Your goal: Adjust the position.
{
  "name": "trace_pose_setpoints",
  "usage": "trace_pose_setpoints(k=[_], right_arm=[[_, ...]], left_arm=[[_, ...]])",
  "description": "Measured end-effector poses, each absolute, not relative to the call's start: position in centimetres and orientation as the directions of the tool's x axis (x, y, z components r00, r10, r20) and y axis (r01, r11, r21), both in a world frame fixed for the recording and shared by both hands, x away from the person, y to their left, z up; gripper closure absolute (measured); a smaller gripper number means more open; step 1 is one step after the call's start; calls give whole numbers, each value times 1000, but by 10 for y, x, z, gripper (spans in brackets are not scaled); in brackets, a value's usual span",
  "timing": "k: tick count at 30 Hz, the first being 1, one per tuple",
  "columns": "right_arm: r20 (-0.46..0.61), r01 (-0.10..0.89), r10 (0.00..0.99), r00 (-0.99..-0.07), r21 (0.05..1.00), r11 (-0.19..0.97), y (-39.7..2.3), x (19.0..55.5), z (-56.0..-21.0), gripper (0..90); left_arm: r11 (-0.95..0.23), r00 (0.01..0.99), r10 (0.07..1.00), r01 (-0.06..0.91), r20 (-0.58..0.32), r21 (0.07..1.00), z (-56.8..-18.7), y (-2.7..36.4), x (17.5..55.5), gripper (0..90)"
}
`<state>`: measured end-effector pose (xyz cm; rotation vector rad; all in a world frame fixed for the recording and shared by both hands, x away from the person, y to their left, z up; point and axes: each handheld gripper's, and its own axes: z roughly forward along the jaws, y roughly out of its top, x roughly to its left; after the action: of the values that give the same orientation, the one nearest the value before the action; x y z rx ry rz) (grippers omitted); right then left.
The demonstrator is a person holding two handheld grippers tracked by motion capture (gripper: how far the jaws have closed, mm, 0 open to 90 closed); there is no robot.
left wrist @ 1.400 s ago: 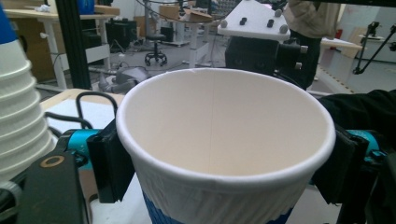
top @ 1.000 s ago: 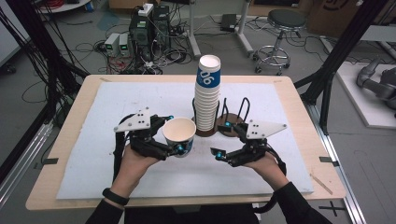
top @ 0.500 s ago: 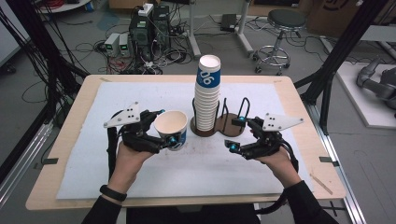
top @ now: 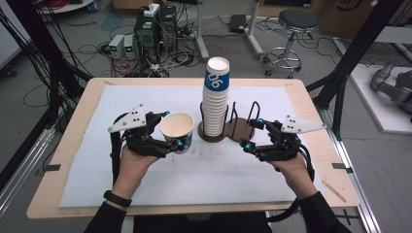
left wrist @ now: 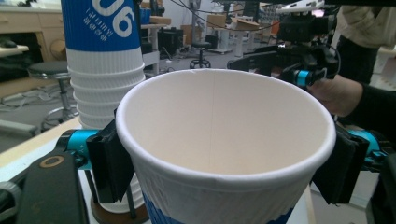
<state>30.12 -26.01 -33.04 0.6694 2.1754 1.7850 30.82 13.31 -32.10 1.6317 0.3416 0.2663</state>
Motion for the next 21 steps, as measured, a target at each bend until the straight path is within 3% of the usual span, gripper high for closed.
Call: trace_pose_setpoints(k=[21], right_arm=[[81,193,557,-827,970,146,-274,298,-324,206]], left_arm=[[-77,942,333,76,-47,994,-320,120,310,206]])
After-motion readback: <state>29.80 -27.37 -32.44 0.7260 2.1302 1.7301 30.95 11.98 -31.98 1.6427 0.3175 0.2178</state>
